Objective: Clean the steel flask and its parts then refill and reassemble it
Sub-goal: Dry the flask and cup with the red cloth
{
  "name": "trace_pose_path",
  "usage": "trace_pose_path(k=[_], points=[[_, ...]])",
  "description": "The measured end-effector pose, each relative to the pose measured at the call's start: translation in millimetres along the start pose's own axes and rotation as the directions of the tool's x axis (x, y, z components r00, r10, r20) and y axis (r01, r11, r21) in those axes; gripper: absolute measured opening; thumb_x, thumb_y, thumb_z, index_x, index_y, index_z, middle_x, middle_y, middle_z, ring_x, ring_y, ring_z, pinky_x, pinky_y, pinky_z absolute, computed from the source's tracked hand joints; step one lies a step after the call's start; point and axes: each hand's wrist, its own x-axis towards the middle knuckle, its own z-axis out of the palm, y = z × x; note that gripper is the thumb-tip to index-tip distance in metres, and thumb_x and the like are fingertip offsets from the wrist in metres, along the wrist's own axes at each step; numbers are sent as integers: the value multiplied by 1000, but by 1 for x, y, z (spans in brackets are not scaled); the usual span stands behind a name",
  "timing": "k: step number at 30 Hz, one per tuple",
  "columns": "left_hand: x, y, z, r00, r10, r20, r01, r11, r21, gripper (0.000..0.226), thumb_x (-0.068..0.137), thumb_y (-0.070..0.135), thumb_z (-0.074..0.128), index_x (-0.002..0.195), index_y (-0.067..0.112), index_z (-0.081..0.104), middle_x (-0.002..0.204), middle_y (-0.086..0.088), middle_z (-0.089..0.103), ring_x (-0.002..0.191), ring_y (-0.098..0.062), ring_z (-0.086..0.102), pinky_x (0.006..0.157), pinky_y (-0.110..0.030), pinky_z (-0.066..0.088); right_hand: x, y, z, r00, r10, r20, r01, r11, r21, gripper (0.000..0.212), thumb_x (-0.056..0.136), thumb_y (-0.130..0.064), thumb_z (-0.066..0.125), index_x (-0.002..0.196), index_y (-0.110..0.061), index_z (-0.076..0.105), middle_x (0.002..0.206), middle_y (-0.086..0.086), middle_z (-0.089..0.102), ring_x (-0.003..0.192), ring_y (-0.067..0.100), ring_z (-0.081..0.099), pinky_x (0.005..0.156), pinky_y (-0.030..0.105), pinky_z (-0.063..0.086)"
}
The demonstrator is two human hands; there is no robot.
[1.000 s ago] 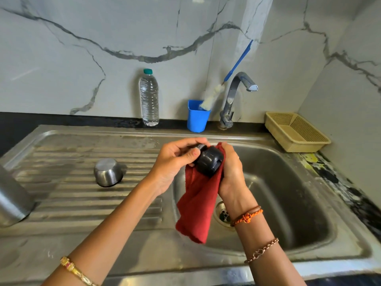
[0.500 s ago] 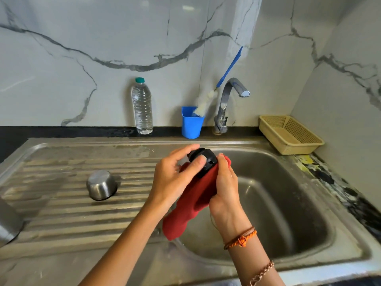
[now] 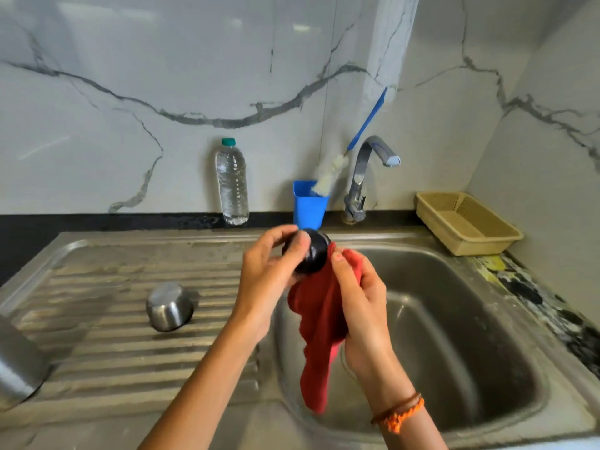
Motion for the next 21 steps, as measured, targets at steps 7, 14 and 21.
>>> trace_pose_path(k=[7,14,21], points=[[42,21,-1,988,-155,-6,152,974,-168,18,74,12,69,91,12,60,80,-4,70,66,-10,68,55,-22,55,31,-36,14,987,-160,28,160,987,-15,18,91,-27,57,88,-15,69,81,14,65,76,32,60,76,52,53],[22,26,-4,993,-66,101,82,984,-161,34,57,23,68,90,16,65,74,6,71,66,-7,68,53,-21,53,24,-40,28,843,-532,83,534,807,-251,32,94,-33,37,111,-14,56,104,-7,61,95,5,59,83,24,50],[5,17,-12,991,-12,135,28,992,-122,39,52,20,71,90,18,67,77,8,71,70,-7,67,54,-23,53,31,4,14,693,-674,254,702,553,-449,43,96,-46,27,116,-15,50,108,2,54,98,18,53,86,29,42]])
